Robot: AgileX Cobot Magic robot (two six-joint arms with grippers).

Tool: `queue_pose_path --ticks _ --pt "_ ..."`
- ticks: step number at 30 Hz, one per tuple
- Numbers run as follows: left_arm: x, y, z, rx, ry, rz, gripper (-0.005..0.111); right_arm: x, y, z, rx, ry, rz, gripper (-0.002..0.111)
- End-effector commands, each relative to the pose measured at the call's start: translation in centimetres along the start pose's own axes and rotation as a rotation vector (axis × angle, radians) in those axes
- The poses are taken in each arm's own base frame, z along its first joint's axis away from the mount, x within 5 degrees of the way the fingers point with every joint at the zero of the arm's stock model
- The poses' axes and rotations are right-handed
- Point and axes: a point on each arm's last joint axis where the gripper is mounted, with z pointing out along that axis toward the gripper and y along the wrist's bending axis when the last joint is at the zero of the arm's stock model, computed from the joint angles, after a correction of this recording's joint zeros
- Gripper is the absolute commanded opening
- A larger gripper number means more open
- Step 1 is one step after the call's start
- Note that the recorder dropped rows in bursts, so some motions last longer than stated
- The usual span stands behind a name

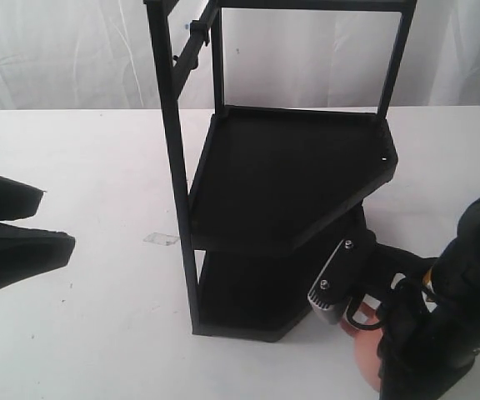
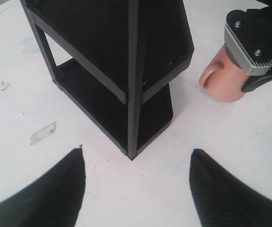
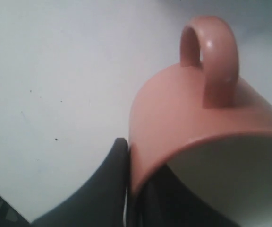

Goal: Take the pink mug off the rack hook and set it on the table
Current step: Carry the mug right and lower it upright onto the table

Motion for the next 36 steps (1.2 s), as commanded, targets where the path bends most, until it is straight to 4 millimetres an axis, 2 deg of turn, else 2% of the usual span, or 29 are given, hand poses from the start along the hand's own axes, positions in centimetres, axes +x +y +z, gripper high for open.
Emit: queue_pose_path --ticks 1,14,36 --pt "0.1 -0.2 -0.1 0.011 0.004 -0.018 0.066 0.1 0.0 0.1 0.000 0.005 -0.011 0.000" --pt "0.1 -0.2 -0.1 0.011 0.004 -0.035 0.066 0.6 0.4 1.0 -0.024 -0.004 0.013 0.000" --pt "0.1 -0.2 -0.1 0.014 0.007 -0.057 0.066 0.8 0.9 1.0 -0.088 0.018 -0.034 0.000"
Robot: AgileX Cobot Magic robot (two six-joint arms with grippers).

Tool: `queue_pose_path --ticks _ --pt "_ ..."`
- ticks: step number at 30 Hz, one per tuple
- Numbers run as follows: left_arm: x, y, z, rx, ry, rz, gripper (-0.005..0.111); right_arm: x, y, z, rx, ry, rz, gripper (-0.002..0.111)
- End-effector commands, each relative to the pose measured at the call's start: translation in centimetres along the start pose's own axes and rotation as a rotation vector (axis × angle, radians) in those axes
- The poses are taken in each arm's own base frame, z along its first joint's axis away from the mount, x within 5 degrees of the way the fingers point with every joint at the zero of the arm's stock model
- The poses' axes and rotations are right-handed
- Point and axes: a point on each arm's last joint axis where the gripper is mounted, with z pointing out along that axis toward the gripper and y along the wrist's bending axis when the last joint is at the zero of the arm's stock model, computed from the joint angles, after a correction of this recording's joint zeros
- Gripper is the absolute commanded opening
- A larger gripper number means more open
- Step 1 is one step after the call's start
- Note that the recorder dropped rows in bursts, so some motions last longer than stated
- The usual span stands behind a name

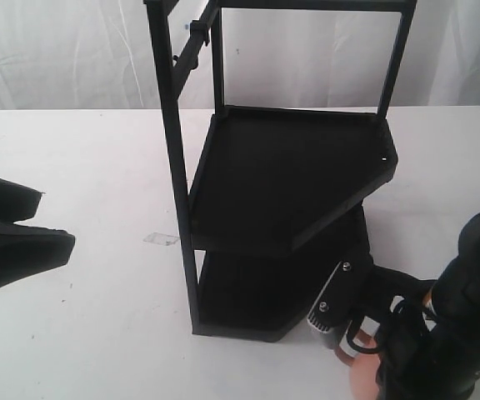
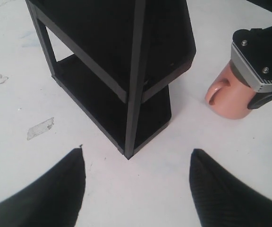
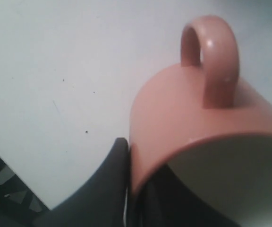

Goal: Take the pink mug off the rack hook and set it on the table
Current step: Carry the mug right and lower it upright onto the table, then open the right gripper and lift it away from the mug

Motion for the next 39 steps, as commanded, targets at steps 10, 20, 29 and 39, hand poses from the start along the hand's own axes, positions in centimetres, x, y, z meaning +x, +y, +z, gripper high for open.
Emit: queue_pose_path --ticks 10,20,29,39 --pt "0.3 -0.3 -0.1 0.023 0.022 -0.008 0.066 0.6 0.0 0.7 0.009 -0.004 -0.019 0.018" --pt "0.3 -0.3 -0.1 0.022 0.023 -0.006 0.066 0.2 -0.1 0.3 0.016 -0.022 -0.004 0.027" --pt "0.3 -0.2 -0.1 0.018 0.024 -0.001 0.066 0.1 -0.2 -0.6 0.047 -0.062 -0.003 0.043" --pt "0.3 -0.2 -0.1 0.020 0.025 0.001 0.066 1.7 0.6 -4.5 0.090 -0.209 -0.008 0.043"
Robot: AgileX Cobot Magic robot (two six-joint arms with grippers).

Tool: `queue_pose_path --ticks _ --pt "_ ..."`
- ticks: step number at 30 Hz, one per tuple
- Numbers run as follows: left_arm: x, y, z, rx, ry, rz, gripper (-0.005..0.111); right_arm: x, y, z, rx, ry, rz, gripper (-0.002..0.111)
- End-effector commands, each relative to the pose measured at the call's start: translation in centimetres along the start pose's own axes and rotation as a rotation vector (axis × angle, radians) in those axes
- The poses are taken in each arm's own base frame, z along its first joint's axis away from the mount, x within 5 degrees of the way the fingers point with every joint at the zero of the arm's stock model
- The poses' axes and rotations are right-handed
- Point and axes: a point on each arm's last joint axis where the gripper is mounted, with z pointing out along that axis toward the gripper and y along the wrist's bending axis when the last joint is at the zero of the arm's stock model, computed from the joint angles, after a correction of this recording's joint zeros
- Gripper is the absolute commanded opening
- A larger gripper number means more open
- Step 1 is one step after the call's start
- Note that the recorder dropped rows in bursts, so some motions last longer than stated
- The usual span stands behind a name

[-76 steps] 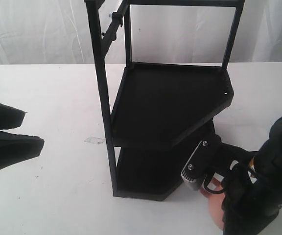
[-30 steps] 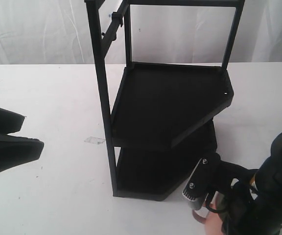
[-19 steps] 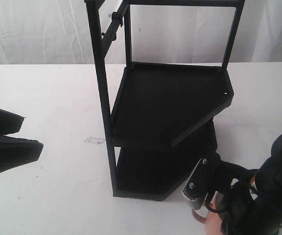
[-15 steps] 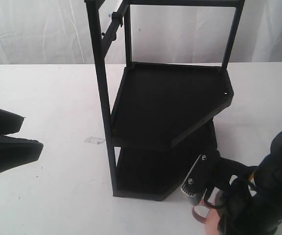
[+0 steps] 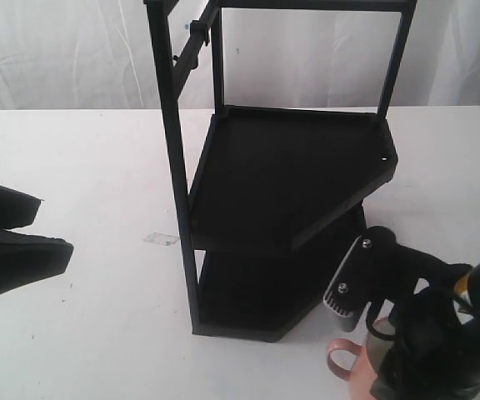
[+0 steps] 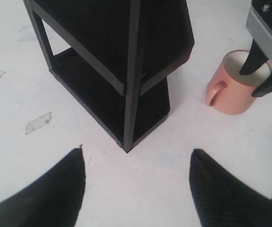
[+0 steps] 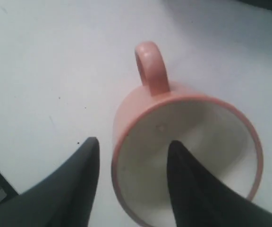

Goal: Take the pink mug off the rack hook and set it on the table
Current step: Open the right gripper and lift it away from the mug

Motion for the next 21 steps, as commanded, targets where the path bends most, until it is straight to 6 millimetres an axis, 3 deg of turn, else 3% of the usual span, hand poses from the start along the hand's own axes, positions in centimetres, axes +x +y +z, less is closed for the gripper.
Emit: queue_pose_path --ticks 1,11,19,21 --pt "0.1 -0.2 -0.1 0.012 0.001 -0.006 0.066 0.7 0.3 -2.5 0.034 -0.091 -0.004 0.043" --pt "0.1 -0.2 -0.1 0.012 0.001 -0.006 0.066 2.9 1.4 -9.9 0.122 -0.445 0.034 0.041" --pt "0.1 -0.2 -0.1 0.012 0.001 -0.006 0.066 6.4 3.0 -15.6 0.172 -0.862 0.108 0.000" --pt "0.1 -0.2 -0.1 0.012 0.001 -0.006 0.066 7.2 3.4 -16.6 0.146 -0.961 0.149 0.000"
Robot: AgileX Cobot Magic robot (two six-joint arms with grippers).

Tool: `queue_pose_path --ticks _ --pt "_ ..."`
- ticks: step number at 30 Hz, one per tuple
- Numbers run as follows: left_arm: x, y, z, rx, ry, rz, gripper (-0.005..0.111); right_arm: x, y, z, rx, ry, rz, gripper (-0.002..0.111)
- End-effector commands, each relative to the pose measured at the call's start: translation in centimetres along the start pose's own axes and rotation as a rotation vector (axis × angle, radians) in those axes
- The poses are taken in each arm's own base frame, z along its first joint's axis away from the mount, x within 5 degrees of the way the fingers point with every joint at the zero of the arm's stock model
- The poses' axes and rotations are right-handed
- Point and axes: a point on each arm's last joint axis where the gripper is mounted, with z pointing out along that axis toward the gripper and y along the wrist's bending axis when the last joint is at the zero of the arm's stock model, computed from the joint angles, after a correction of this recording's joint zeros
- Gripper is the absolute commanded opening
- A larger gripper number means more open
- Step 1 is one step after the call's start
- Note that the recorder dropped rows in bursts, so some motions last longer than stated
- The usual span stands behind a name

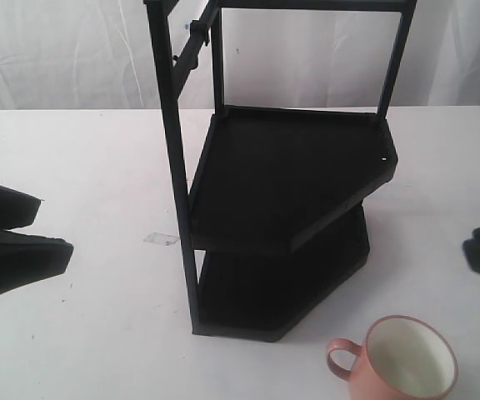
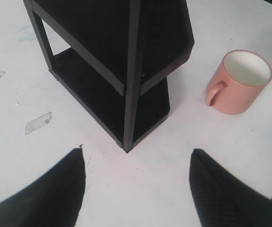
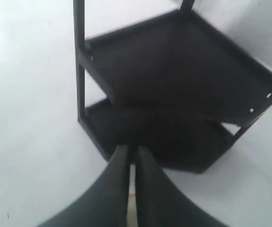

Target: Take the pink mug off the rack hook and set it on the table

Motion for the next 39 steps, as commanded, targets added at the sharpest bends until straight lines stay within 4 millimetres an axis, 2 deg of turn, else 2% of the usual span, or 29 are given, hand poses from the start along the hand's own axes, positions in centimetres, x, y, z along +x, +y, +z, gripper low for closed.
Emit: queue_pose_path --ticks 1,4,9,16,22,26,31,35,39 --pt "0.1 -0.2 -0.1 0.013 0.000 -0.008 0.066 -0.4 0.5 -3.3 -0.010 -0.231 0.111 0.000" --pt "0.1 -0.2 -0.1 0.013 0.000 -0.008 0.066 -0.2 1.0 -4.8 -0.057 -0.315 0.156 0.000" --pt "0.1 -0.2 -0.1 0.013 0.000 -0.008 0.066 0.3 1.5 -6.3 -0.099 -0.380 0.187 0.000" --pt "0.1 -0.2 -0.1 0.013 0.000 -0.008 0.066 0.6 1.7 -7.2 -0.104 -0.422 0.187 0.000" --pt "0.1 -0.2 -0.1 0.013 0.000 -0.008 0.066 0.4 1.5 -7.2 -0.076 -0.453 0.169 0.000" --pt "0.1 -0.2 -0.1 0.013 0.000 -0.008 0.066 1.3 1.1 -5.8 -0.033 -0.423 0.169 0.000" --pt "0.1 -0.2 -0.1 0.013 0.000 -0.008 0.066 3.1 0.9 -2.6 0.000 -0.446 0.188 0.000" --pt "0.1 -0.2 -0.1 0.012 -0.001 -0.007 0.066 5.8 0.7 0.4 0.040 -0.485 0.218 0.000" --pt "0.1 -0.2 -0.1 0.012 -0.001 -0.007 0.066 8.9 0.7 2.7 0.067 -0.432 0.299 0.000"
